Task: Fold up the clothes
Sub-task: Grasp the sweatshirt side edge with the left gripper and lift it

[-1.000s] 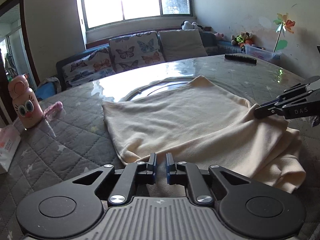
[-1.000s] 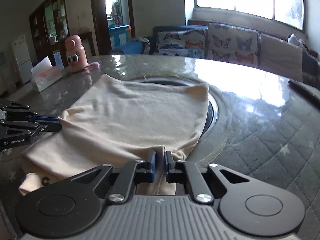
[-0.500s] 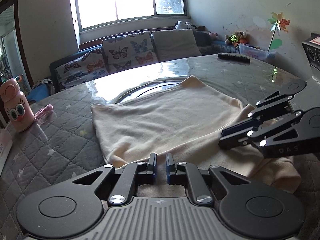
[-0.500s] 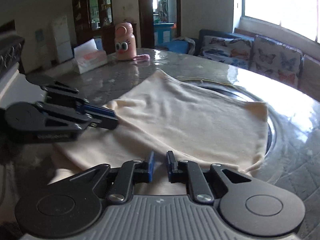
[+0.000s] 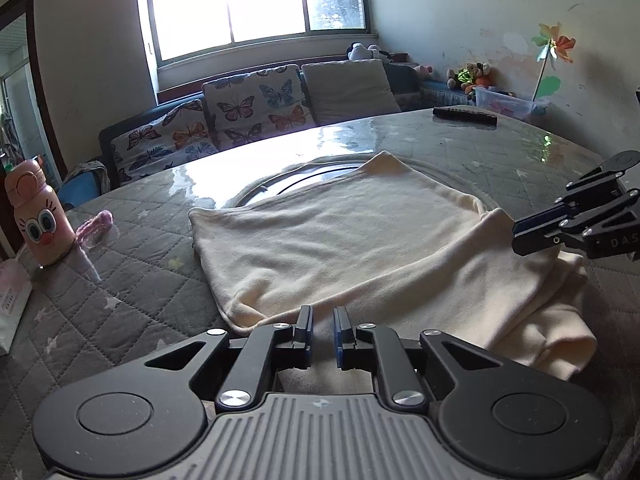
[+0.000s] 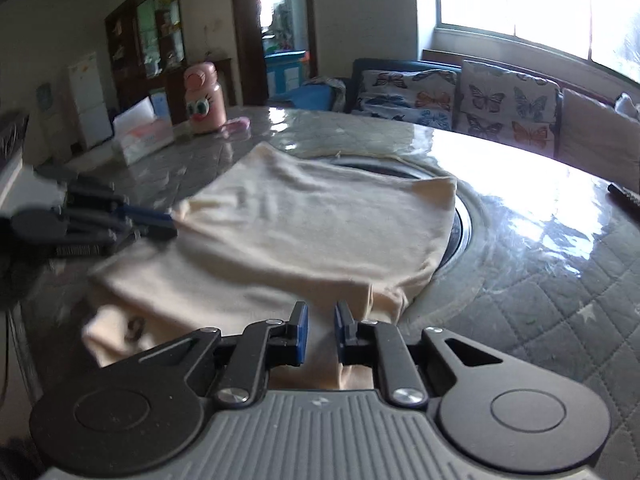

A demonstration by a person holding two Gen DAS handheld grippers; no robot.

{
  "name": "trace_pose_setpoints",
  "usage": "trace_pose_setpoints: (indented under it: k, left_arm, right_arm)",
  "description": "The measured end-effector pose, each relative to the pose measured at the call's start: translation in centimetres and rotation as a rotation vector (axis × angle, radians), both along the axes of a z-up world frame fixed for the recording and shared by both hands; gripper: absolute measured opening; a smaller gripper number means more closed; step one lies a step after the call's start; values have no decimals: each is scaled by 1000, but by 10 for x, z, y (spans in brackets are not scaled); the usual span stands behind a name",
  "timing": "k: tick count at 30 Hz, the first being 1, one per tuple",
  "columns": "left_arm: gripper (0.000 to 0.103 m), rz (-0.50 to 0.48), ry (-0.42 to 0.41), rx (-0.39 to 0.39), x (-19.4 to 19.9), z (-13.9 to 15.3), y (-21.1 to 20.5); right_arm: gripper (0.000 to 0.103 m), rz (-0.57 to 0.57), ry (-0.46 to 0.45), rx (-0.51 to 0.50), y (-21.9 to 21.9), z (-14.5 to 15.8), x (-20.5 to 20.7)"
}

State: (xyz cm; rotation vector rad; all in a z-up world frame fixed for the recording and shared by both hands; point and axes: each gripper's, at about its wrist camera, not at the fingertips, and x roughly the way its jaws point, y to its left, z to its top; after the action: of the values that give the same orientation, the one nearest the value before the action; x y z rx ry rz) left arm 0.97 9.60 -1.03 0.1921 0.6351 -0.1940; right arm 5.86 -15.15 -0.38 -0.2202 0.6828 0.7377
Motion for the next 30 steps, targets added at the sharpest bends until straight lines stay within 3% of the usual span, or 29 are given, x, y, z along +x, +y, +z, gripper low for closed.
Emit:
trace_pose_setpoints:
  k: [7, 10, 14, 22, 25, 27, 28, 30]
  left_arm:
    - [14, -59, 8, 50, -36, 5, 4]
    - [21, -104, 12, 91, -53, 4, 2]
    - [35, -184, 7, 137, -73, 0, -7]
    - [39, -317, -35, 216, -83, -15, -40]
    - [39, -340, -54, 223, -80, -18, -47]
    - [31, -339, -58, 213, -76, -18, -49]
    - [22, -339, -61, 207, -74, -18, -49]
    - [15, -320, -71, 176, -69, -12, -46]
  right_arm:
    - [13, -12, -8, 44, -14, 10, -12]
    - [13, -8, 24, 3, -13, -4, -11]
    - [13, -23, 33, 36, -20, 2, -12]
    - [17, 13, 17, -18, -16, 3, -20]
    - [25, 19, -2, -17, -19, 11, -25]
    - [39, 38, -23, -35, -20, 16, -31]
    - [44, 45, -28, -40, -20, 17, -33]
    - [48, 78, -46, -63, -20, 19, -40]
